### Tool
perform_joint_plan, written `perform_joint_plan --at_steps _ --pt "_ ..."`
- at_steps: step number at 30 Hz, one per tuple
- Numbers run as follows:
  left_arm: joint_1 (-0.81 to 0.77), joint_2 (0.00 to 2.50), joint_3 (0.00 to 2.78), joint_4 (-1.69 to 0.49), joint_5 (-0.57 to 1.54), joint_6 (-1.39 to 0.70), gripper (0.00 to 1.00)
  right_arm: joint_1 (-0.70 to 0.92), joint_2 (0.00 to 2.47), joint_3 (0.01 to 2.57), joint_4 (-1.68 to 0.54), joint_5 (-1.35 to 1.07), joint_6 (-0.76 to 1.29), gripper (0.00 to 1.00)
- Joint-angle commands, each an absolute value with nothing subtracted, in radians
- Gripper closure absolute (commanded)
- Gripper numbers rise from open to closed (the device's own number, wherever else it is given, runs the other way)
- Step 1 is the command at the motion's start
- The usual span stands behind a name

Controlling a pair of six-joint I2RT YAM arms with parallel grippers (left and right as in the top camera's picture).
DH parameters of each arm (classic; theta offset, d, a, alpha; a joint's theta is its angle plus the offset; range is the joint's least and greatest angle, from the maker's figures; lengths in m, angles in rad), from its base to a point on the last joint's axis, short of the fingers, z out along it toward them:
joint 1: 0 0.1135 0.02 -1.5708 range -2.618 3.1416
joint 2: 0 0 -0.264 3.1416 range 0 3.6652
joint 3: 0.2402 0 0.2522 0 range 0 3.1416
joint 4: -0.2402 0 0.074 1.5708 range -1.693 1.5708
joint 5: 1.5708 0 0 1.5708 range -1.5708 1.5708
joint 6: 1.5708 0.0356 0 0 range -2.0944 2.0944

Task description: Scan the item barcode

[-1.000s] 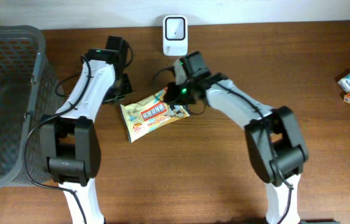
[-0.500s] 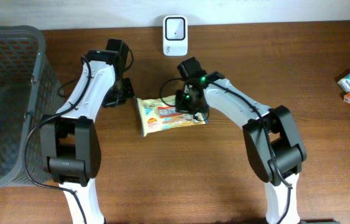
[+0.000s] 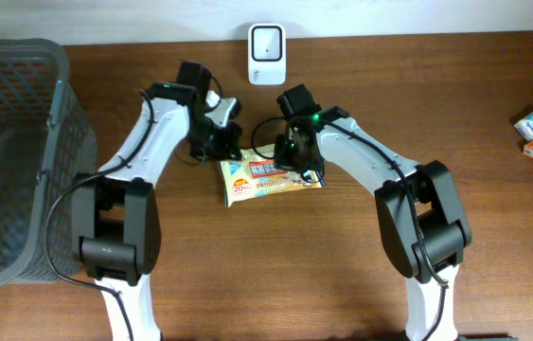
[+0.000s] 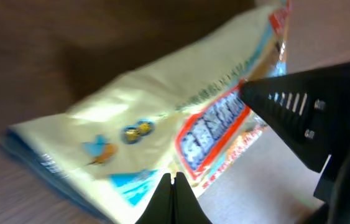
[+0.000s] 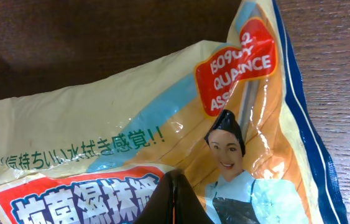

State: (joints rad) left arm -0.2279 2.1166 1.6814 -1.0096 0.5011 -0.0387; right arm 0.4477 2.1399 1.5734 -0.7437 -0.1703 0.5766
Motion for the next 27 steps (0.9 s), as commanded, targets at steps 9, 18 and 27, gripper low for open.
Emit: perform_joint_plan --at_steps 9,18,27 --pt "-0.267 2.1 1.459 -0.924 0.099 -0.198 1.0 0.449 2.129 1.552 -0.798 -0.147 0.584 0.96" --pt "-0.21 2.081 1.57 -1.005 0.039 -0.197 1.0 0.449 2.096 1.577 -0.87 -0.146 0.53 0.96" --pt "-0.217 2.048 1.599 -0.983 0.509 -0.048 1.0 0.449 2.067 1.671 -0.905 -0.237 0.403 0.95"
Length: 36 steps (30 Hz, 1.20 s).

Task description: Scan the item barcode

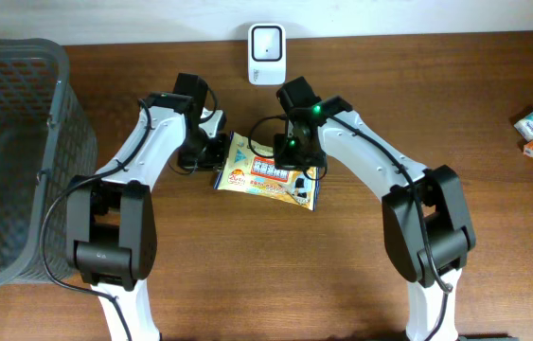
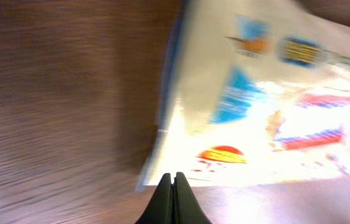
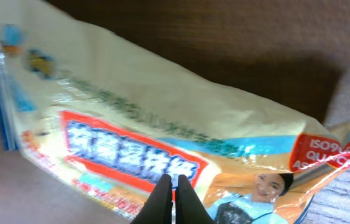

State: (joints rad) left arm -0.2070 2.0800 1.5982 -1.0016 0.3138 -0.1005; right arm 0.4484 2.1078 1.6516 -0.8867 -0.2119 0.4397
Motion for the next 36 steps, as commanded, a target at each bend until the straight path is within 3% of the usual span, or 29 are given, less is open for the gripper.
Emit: perform_joint_plan --at_steps 1,12,18,23,26,29,30,31,32,36 --pt "-0.225 2.048 1.593 -0.968 0.508 -0.048 1.0 0.45 2.067 1.669 -0.915 -0.236 0.419 0.95" --pt "-0.271 2.049 1.431 -0.666 0.332 -0.131 1.0 0.442 2.067 1.559 -0.929 -0.168 0.427 0.96" --pt "-0.265 2.049 1.416 -0.76 0.021 -0.297 1.0 0.442 2.067 1.482 -0.865 -0.06 0.426 0.96" --pt "-0.266 2.028 1.417 -0.822 0.01 -0.326 1.0 0.444 2.067 1.487 -0.771 0.031 0.254 0.95" --pt "-0.266 1.974 1.419 -0.833 0.01 -0.326 1.0 0.443 2.067 1.516 -0.776 0.147 0.25 0.94" --pt "-0.266 1.882 1.419 -0.819 0.01 -0.325 1.0 0.443 2.067 1.597 -0.875 0.16 0.251 0.86" --pt "-0.266 1.853 1.419 -0.809 0.01 -0.325 0.97 0.443 2.067 1.632 -0.915 0.138 0.251 0.8" --pt "-0.266 1.832 1.419 -0.803 0.011 -0.325 0.79 0.443 2.067 1.659 -0.945 0.112 0.251 0.71" --pt "-0.266 1.821 1.419 -0.799 0.011 -0.325 0.52 0.443 2.067 1.683 -0.97 0.086 0.251 0.68" --pt "-0.266 1.832 1.41 -0.794 0.015 -0.325 0.09 0.443 2.067 1.759 -1.043 0.048 0.35 0.3"
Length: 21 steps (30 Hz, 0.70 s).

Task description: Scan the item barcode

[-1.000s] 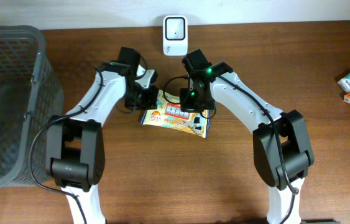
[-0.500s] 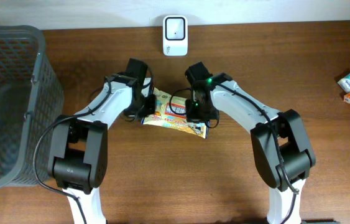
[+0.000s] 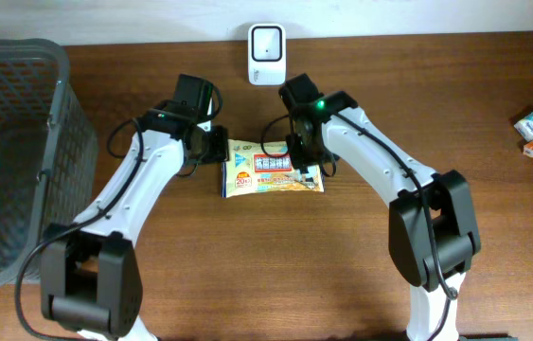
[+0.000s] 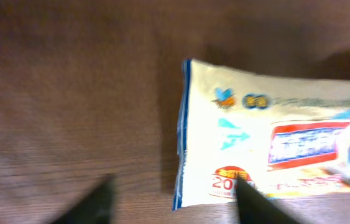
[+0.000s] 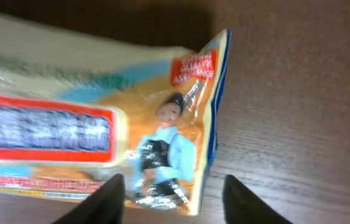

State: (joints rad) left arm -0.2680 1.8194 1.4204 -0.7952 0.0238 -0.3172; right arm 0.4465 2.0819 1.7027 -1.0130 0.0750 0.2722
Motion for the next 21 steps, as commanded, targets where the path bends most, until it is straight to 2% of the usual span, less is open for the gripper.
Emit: perform_joint_plan --at_steps 1,2,5,11,12,13,14,17,19,21 --pt "-0.266 1.84 1.405 -0.793 0.015 -0.325 0.03 0.442 2.067 1.771 -1.056 0.014 0.361 0.12" --pt "-0.266 1.855 1.401 -0.79 0.017 -0.325 0.01 0.438 2.067 1.779 -1.063 -0.045 0.36 0.01" --pt "-0.26 1.92 1.401 -0.758 0.075 -0.324 0.01 0.392 2.067 1.784 -1.064 -0.263 0.36 0.01" --pt "-0.247 2.017 1.401 -0.708 0.198 -0.289 0.02 0.255 2.067 1.784 -1.189 -0.424 0.324 0.01" --pt "-0.248 2.028 1.401 -0.708 0.213 -0.285 0.06 0.237 2.067 1.784 -1.223 -0.423 0.305 0.01" --pt "-0.248 2.035 1.401 -0.709 0.231 -0.278 0.16 0.216 2.067 1.784 -1.265 -0.422 0.266 0.01" --pt "-0.249 2.043 1.401 -0.712 0.267 -0.258 0.33 0.2 2.067 1.784 -1.299 -0.422 0.227 0.01" --pt "-0.254 2.046 1.401 -0.738 0.332 -0.23 0.51 0.168 2.067 1.784 -1.356 -0.404 0.179 0.01" --pt "-0.266 2.046 1.401 -0.772 0.341 -0.23 0.6 0.157 2.067 1.783 -1.358 -0.403 0.179 0.01" --pt "-0.285 2.046 1.401 -0.819 0.383 -0.23 0.61 0.157 2.067 1.783 -1.357 -0.403 0.179 0.01"
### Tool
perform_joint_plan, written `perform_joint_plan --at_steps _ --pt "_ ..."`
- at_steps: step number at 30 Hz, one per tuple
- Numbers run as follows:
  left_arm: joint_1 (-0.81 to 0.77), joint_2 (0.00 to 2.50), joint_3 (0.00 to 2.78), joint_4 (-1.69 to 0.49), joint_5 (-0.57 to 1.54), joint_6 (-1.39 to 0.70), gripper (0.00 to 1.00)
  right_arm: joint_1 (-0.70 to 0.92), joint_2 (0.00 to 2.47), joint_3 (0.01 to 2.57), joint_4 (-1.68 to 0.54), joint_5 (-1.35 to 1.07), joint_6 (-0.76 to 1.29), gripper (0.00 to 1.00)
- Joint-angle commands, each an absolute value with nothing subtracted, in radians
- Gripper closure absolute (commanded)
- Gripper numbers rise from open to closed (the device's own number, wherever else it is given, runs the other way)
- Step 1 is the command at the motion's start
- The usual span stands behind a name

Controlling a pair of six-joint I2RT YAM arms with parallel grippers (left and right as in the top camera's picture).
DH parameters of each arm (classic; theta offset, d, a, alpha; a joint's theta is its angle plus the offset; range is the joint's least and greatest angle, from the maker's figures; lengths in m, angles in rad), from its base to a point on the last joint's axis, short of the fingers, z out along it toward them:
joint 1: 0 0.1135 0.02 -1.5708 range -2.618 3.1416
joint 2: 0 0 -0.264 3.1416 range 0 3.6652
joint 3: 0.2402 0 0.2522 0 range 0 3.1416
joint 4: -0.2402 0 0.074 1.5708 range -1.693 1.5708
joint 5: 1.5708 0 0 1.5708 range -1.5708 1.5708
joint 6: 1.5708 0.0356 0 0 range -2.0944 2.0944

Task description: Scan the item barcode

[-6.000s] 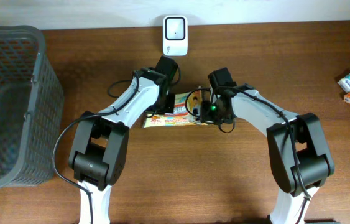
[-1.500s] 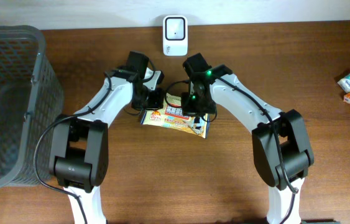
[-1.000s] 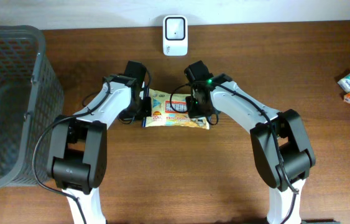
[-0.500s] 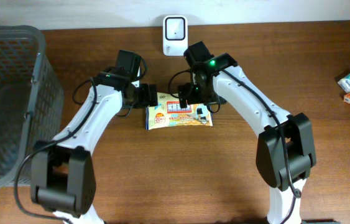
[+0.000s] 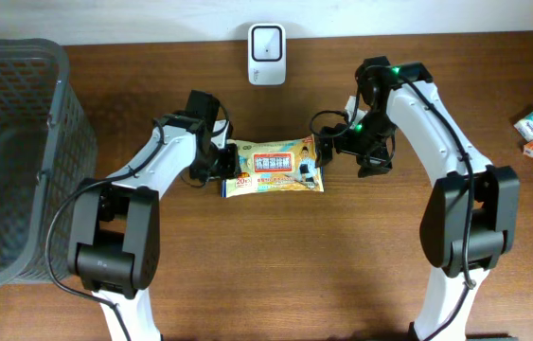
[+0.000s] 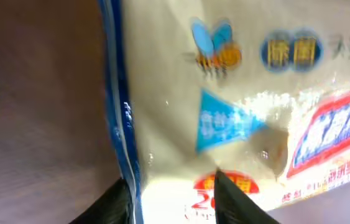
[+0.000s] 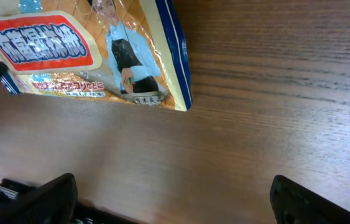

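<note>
The item is a cream, orange and blue snack packet (image 5: 274, 168) lying flat and printed side up, below the white barcode scanner (image 5: 266, 41) at the table's far edge. No barcode shows on this face. My left gripper (image 5: 219, 163) is open at the packet's left end. In the left wrist view its fingertips (image 6: 120, 200) straddle the packet's blue edge (image 6: 115, 93), close over it. My right gripper (image 5: 353, 150) hangs wide open to the right of the packet, apart from it. The right wrist view shows the packet's right end (image 7: 100, 46) ahead of that open gripper (image 7: 175, 202).
A grey mesh basket (image 5: 10, 152) fills the left side of the table. Small boxed items lie at the far right edge. The arms' bases stand at the near edge.
My right gripper has left the packet's right end and now hangs farther right, jaws wider apart. My left gripper has come in close over the packet's left edge. The packet has not moved.
First both grippers were shut with their tips against the packet. Then the packet lay turned and nearer the scanner, both grippers still shut. Then it lay straight with both grippers open over its ends. Now the right one is off it.
</note>
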State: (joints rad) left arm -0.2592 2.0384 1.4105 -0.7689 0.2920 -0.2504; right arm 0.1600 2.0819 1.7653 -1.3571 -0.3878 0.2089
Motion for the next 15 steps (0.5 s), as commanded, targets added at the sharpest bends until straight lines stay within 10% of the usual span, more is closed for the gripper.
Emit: perform_joint_plan --at_steps 1,7,15 --pt "-0.306 2.046 1.401 -0.86 0.441 -0.23 0.64 0.157 2.067 1.783 -1.355 -0.403 0.179 0.01" --pt "-0.412 2.046 1.401 -0.909 0.722 -0.229 0.71 0.157 2.067 1.783 -1.355 -0.37 0.179 0.01" --pt "-0.405 2.035 1.595 -1.009 0.501 -0.215 0.41 0.136 2.067 1.784 -1.369 -0.369 0.18 0.01"
